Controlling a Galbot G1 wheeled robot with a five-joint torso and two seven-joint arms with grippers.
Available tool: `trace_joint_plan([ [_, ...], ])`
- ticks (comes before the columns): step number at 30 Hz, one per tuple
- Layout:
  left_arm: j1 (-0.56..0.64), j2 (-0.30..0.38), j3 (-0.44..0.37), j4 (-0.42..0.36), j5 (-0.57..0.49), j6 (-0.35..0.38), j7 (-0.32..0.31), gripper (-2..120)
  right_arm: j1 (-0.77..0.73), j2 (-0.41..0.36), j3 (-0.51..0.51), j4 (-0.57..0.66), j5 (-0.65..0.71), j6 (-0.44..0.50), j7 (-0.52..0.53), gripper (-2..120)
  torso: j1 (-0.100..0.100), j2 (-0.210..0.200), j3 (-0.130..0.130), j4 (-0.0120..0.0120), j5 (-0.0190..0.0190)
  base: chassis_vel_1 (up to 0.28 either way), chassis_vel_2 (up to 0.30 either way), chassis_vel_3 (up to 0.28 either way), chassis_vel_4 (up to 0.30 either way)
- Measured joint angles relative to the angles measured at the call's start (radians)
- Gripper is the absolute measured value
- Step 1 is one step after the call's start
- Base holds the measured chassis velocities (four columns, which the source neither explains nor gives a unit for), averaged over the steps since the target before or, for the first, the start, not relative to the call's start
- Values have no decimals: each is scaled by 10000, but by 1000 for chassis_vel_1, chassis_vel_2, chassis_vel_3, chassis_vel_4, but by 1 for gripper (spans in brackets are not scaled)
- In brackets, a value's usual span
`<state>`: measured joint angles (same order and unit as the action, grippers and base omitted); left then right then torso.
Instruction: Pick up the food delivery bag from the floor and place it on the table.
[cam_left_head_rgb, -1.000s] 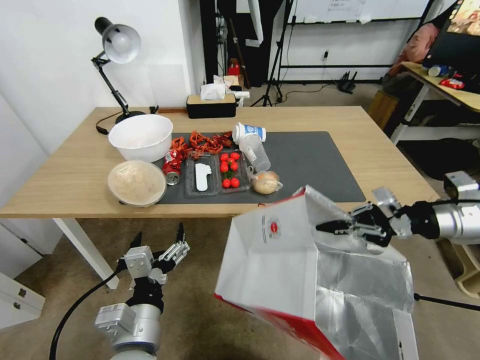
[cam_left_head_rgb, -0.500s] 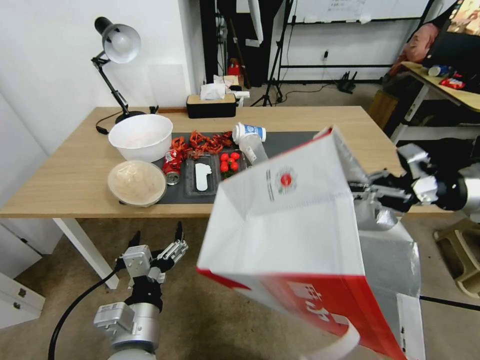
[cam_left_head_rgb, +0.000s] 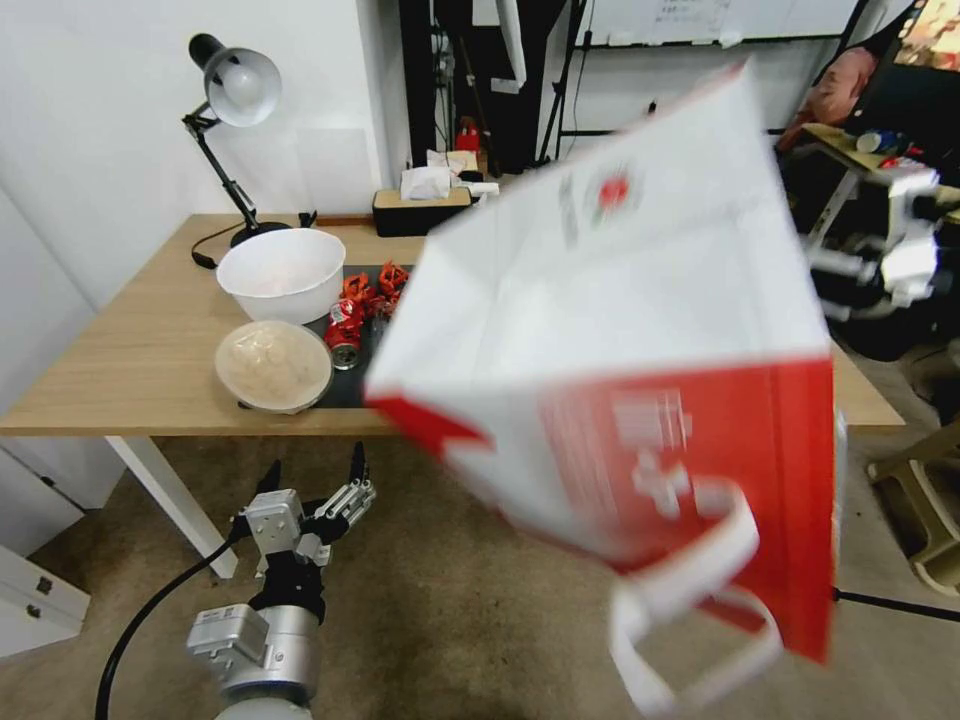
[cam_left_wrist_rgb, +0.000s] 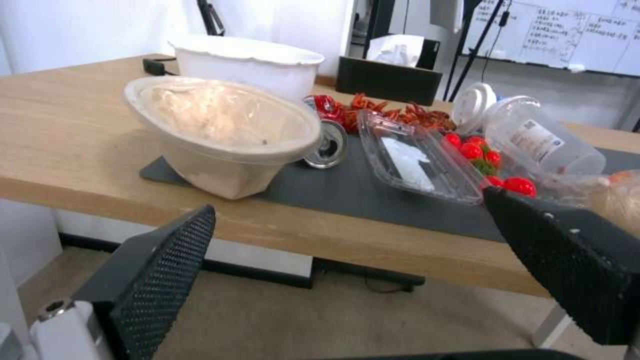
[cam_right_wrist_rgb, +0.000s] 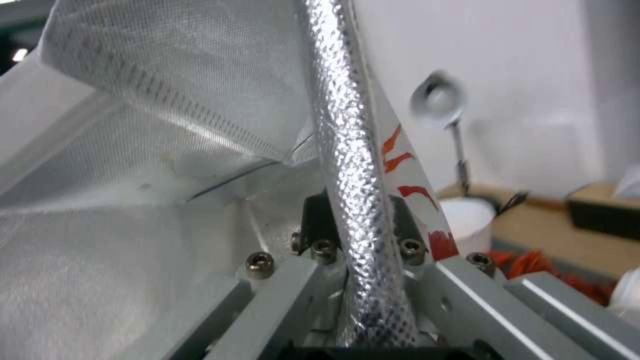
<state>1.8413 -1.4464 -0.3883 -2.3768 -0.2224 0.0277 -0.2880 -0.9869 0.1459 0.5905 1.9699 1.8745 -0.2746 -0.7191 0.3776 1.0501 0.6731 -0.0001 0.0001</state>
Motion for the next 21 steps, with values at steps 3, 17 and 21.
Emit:
trace_joint_plan([
  [3, 13, 0, 0, 0, 24, -46, -2, 100, 244, 134, -65, 172, 593, 433, 1217, 0, -1, 0, -1, 0, -1, 0, 0, 0, 0],
  [17, 106, -32, 38, 57, 159, -154, 1, 100, 1501, 982, -847, 183, 643, 2301, 6025, 0, -1, -3, -1, 0, -1, 0, 0, 0, 0],
  [21, 125, -18, 6, 52, 159, -167, 1, 100, 2322, 1344, -1638, 8, 554, 2364, 6889, 0, -2, -3, -2, 0, -1, 0, 0, 0, 0],
])
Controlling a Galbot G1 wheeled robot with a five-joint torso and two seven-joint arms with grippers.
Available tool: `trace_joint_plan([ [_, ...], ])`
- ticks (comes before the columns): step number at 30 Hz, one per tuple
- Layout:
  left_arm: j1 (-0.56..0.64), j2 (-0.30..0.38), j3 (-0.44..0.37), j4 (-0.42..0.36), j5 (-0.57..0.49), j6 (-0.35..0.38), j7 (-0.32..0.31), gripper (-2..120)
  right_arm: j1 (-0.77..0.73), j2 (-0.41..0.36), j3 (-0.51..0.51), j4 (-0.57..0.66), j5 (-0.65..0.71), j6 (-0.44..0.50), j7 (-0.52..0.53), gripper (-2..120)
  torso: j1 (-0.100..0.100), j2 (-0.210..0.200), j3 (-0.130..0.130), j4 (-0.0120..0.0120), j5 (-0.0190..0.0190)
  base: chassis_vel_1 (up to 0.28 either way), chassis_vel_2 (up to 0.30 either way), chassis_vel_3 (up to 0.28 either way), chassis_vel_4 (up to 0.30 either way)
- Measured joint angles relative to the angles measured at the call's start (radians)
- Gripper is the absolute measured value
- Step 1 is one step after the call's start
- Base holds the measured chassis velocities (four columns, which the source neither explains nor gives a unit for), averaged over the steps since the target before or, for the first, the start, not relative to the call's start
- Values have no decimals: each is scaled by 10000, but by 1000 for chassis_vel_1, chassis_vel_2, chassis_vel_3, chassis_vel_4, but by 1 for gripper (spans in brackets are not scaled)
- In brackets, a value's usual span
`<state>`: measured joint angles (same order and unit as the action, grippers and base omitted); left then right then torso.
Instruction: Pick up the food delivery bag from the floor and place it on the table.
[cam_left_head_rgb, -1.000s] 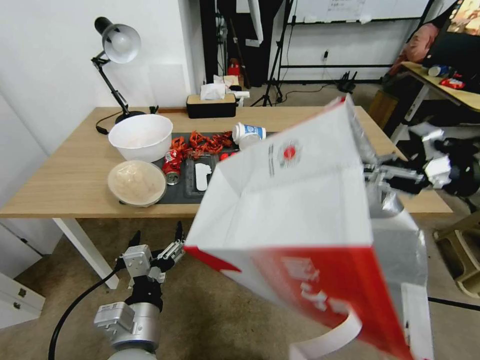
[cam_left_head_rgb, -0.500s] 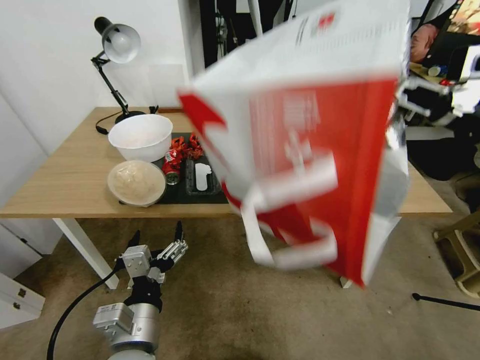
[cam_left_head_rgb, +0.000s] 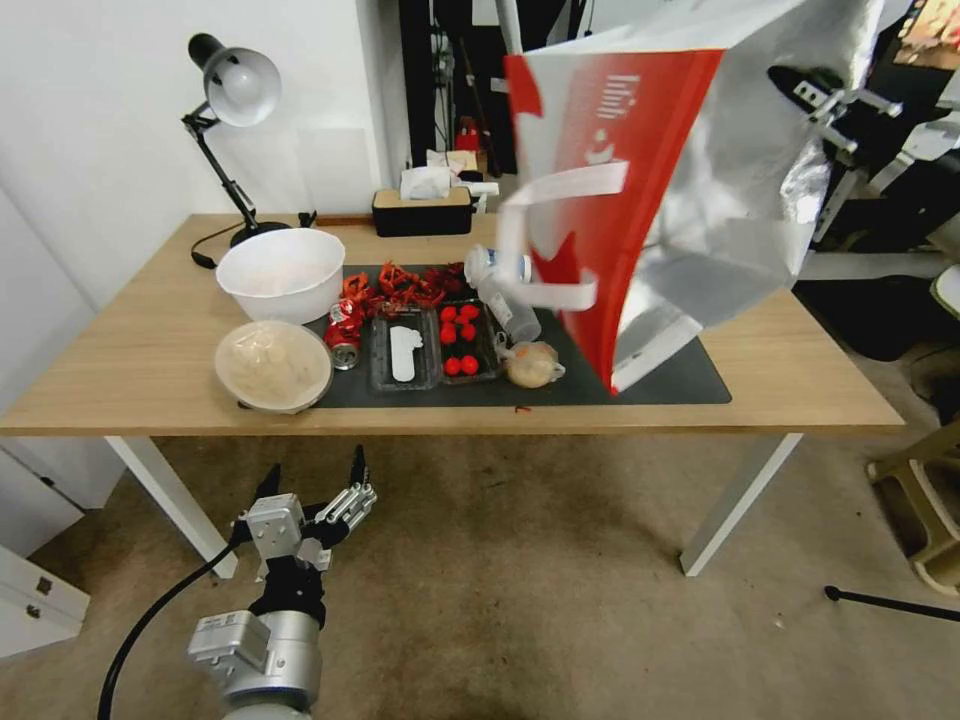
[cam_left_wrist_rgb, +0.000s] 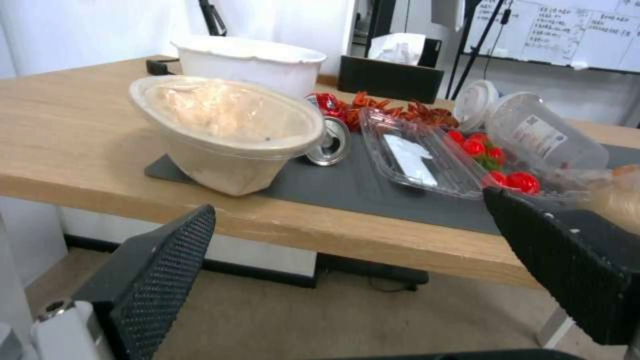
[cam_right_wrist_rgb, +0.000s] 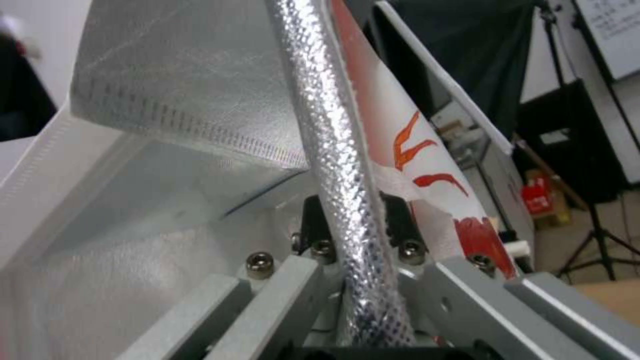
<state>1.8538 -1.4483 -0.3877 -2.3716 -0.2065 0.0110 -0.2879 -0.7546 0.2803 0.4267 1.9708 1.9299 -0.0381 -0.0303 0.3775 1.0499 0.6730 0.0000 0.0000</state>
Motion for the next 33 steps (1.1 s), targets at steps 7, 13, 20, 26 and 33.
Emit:
trace_joint_plan([
  [7, 11, -32, -15, 4, 11, -2, 0, 100, 1043, 706, -1143, -121, -276, -364, 1772, 0, 0, -1, 0, 1, -1, 0, 0, 0, 0],
  [13, 12, -27, -46, 42, 23, -8, 0, 100, 1310, 909, -1288, -331, -349, -830, 2763, 0, 1, -1, 0, 0, -1, 0, 0, 0, 0],
  [20, -25, -39, -14, 127, 76, -8, 0, 100, 1281, 865, -937, -393, -44, -1656, 4587, 0, -1, -1, -1, -1, -1, 0, 0, 0, 0],
  [26, -3, -29, -20, 131, 108, -7, 0, 100, 1480, 1076, -883, -471, 438, -2412, 5708, 0, -1, -1, -1, 0, 0, 0, 0, 0, 0],
  [33, 10, -46, -20, 145, 163, -12, 0, 100, 2035, 1264, -1182, -604, 948, -3148, 6890, 0, -1, -1, 0, 1, 1, 0, 0, 0, 0],
])
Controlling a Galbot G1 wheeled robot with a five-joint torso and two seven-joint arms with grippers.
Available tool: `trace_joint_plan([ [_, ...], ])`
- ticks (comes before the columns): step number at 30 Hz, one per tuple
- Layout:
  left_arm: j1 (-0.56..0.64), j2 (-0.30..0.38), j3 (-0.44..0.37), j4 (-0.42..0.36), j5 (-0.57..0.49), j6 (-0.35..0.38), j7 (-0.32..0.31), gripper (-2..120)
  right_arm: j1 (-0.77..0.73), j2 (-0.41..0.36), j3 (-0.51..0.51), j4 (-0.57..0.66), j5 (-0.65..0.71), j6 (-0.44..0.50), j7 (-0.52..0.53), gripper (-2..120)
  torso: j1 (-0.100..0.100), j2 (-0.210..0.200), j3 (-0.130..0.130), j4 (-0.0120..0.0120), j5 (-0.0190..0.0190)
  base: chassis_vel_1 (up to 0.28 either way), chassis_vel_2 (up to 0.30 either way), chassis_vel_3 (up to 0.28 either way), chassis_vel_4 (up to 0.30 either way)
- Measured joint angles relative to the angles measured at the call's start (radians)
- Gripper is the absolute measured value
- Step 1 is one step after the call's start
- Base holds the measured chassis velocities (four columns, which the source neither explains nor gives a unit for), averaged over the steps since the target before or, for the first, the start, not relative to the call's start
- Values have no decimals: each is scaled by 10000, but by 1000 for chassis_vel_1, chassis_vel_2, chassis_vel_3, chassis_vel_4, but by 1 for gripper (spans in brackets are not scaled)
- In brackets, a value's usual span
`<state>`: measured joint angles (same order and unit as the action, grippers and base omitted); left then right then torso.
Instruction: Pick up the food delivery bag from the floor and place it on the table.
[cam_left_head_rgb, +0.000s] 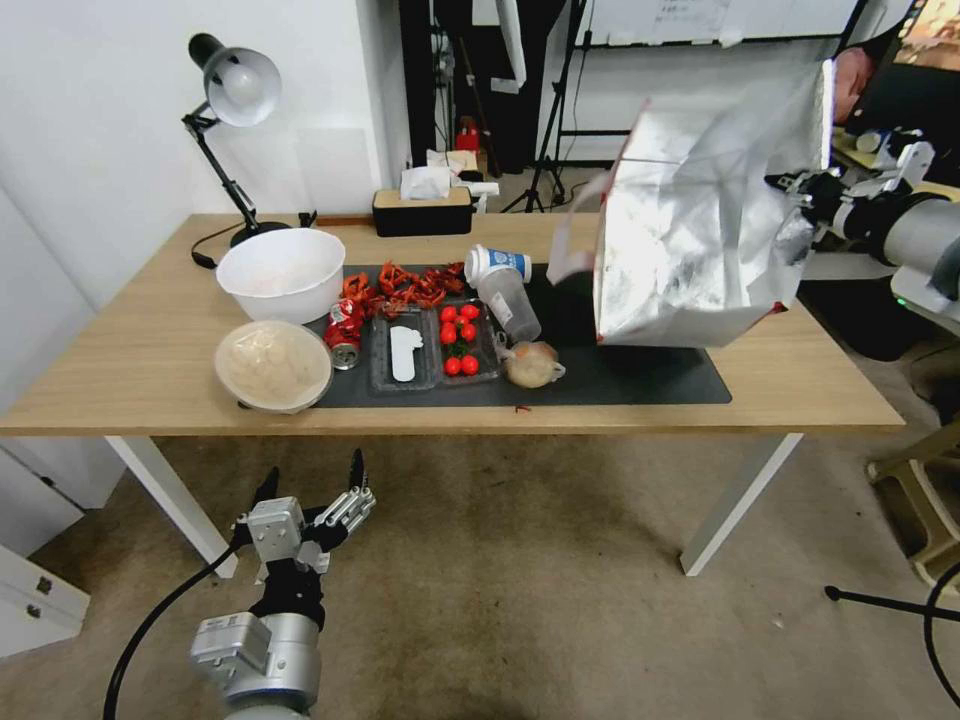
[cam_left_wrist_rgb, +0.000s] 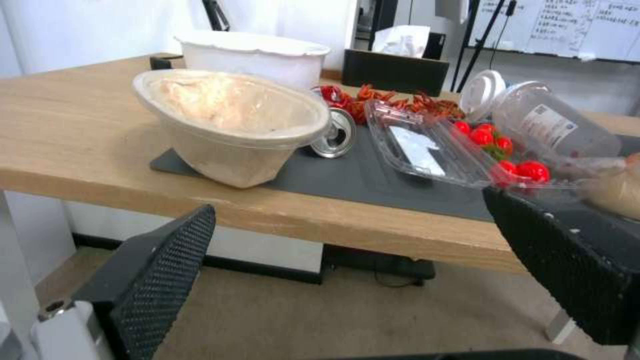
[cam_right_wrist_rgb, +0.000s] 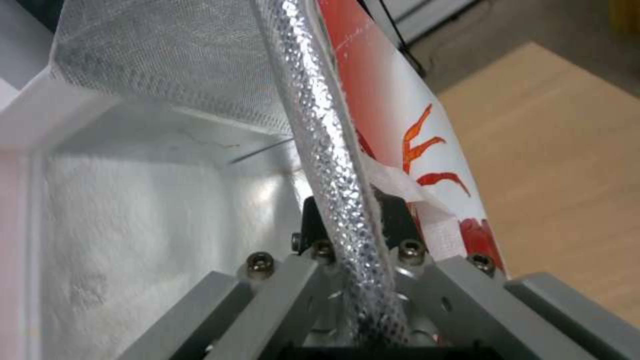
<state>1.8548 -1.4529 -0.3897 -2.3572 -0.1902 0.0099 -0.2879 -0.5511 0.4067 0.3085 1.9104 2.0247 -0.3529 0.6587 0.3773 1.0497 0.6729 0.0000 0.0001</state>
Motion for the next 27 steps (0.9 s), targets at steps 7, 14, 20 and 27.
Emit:
trace_joint_plan([
  [7, 28, -48, 55, 57, 113, 0, 4, 100, 674, 131, -279, -327, 633, -740, 1568, 0, 0, 0, -1, -1, -1, 0, 0, 0, 0],
  [14, 51, -53, 73, 63, 135, 0, 7, 100, 1152, 272, -596, -550, 946, -1251, 2317, 0, 0, 1, 0, -1, -1, 0, 0, 0, 0],
  [20, 91, -63, 73, 63, 161, -1, 8, 100, 1360, 383, -791, -699, 949, -1435, 2505, 0, 0, 1, 0, 0, -1, 0, 0, 0, 0],
  [27, 102, -75, 84, 63, 184, -21, 9, 100, 1667, 424, -1023, -934, 955, -1593, 2474, 0, 0, 0, 0, 0, -1, 0, 0, 0, 0],
])
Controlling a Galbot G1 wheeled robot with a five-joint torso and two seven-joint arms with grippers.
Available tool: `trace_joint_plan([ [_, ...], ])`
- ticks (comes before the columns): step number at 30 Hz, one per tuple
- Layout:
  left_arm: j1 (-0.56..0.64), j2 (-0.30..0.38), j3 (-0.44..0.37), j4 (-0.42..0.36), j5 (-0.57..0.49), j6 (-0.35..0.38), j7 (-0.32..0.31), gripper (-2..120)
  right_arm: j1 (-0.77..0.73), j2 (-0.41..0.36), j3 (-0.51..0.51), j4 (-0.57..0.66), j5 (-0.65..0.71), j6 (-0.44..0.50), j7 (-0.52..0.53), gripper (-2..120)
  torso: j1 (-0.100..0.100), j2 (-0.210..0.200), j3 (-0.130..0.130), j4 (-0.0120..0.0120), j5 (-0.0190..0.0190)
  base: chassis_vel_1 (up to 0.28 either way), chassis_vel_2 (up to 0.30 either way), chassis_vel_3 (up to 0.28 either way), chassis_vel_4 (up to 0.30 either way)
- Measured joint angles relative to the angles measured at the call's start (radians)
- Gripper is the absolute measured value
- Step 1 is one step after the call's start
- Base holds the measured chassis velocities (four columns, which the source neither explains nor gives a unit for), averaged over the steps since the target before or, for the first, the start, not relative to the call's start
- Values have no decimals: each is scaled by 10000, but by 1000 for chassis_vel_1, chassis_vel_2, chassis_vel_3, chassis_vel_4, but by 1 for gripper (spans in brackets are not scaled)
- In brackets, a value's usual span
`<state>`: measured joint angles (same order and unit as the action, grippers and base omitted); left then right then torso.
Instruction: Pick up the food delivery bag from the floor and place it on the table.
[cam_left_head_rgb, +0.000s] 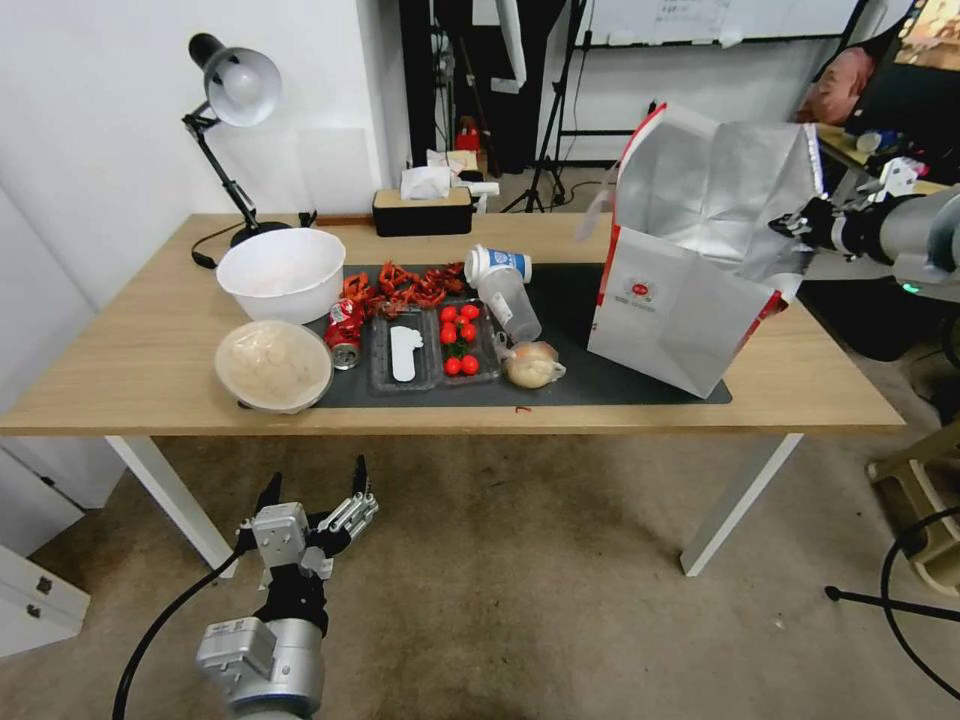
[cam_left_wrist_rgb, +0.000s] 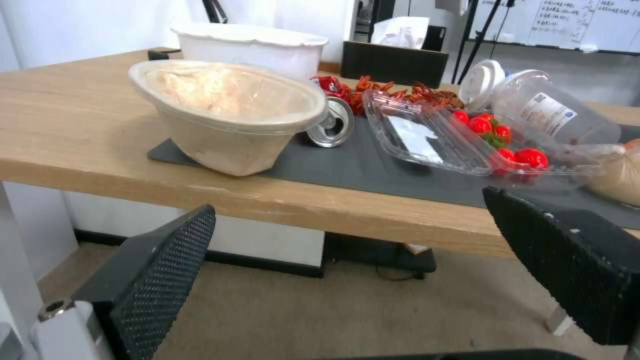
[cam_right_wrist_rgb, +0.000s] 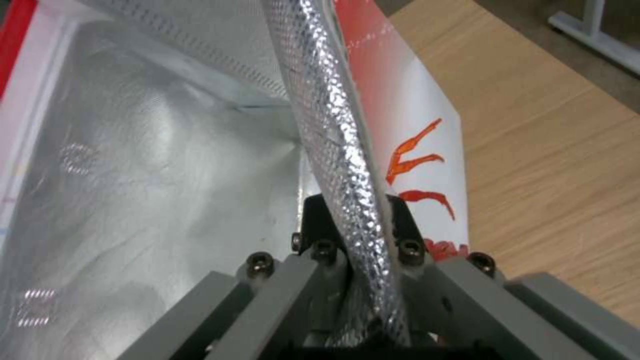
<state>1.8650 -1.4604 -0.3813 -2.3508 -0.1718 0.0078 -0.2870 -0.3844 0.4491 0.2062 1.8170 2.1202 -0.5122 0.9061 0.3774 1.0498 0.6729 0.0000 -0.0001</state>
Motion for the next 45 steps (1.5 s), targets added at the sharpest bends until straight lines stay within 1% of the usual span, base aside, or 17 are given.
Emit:
trace_joint_plan([
  [13, -21, -51, 60, 56, 119, -68, 9, 100, 576, 71, -460, -491, -73, -412, -255, 1, 0, 0, 0, -1, 1, 0, 0, 0, 0],
  [14, -19, -50, 60, 57, 119, -70, 9, 100, 629, 76, -503, -528, -116, -449, -316, 6, 0, 0, 0, 0, 1, 0, 0, 0, 0],
  [15, -19, -50, 60, 57, 119, -70, 9, 100, 629, 76, -503, -528, -116, -449, -316, 6, 0, 0, 0, 0, 1, 0, 0, 0, 0],
  [19, 18, -60, 83, 54, 116, -68, 15, 100, 991, 207, -769, -621, -423, -462, -506, 25, 1, 0, 0, 1, 1, 0, 0, 0, 0],
  [23, 36, -61, 84, 52, 120, -68, 12, 100, 1145, 237, -898, -656, -508, -432, -451, 34, 1, 0, 0, 0, 1, 0, 0, 0, 0],
  [25, 56, -53, 83, 51, 125, -74, 8, 100, 1275, 237, -1011, -690, -622, -431, -461, 47, 0, 0, 0, -1, 1, 0, 0, 0, 0],
  [27, 57, -53, 82, 51, 125, -75, 8, 100, 1298, 237, -1034, -692, -654, -431, -466, 49, 0, 0, 0, -1, 1, 0, 0, 0, 0],
  [29, 60, -76, 94, 51, 146, -88, 6, 100, 1497, 236, -1196, -712, -754, -432, -428, 63, 0, 0, 0, -1, 0, 0, 0, 0, 0],
  [31, 61, -80, 99, 51, 150, -91, 6, 100, 1550, 236, -1245, -716, -785, -431, -412, 64, 0, 0, 0, -1, 0, 0, 0, 0, 0],
  [33, 79, -94, 113, 49, 163, -118, 6, 100, 1759, 234, -1478, -693, -1161, -384, -320, 76, 0, 0, 0, 1, 0, 0, 0, 0, 0],
  [34, 79, -94, 113, 49, 163, -118, 6, 100, 1759, 234, -1478, -693, -1161, -384, -320, 76, 0, 0, 0, 1, 0, 0, 0, 0, 0],
  [37, 91, -82, 108, 12, 158, -131, -10, 100, 1829, 220, -1549, -555, -1423, -385, -287, 89, 0, 0, 0, -1, 0, 0, 0, 0, 0],
  [38, 91, -82, 108, 12, 158, -131, -10, 100, 1829, 220, -1549, -555, -1423, -385, -287, 89, 0, 0, 0, -1, 0, 0, 0, 0, 0],
  [40, 93, -68, 81, -28, 129, -133, -26, 100, 1749, 194, -1543, -391, -1677, -337, -376, 97, 0, 0, -1, 0, -1, 0, 0, 0, 0],
  [42, 91, -56, 56, -44, 108, -132, -38, 100, 1556, 163, -1459, -219, -1984, -228, -566, 99, 1, 0, 0, 1, 0, 0, 0, 0, 0],
  [43, 91, -50, 44, -53, 96, -133, -41, 100, 1391, 127, -1358, -91, -2167, -132, -762, 100, 1, 0, 0, 2, 1, 0, 0, 0, 0],
  [45, 97, -47, 45, -108, 23, -130, -104, 100, 447, -100, -784, 598, -3251, 393, -1729, 100, 1, 0, 0, 0, -1, 0, 0, 0, 0],
])
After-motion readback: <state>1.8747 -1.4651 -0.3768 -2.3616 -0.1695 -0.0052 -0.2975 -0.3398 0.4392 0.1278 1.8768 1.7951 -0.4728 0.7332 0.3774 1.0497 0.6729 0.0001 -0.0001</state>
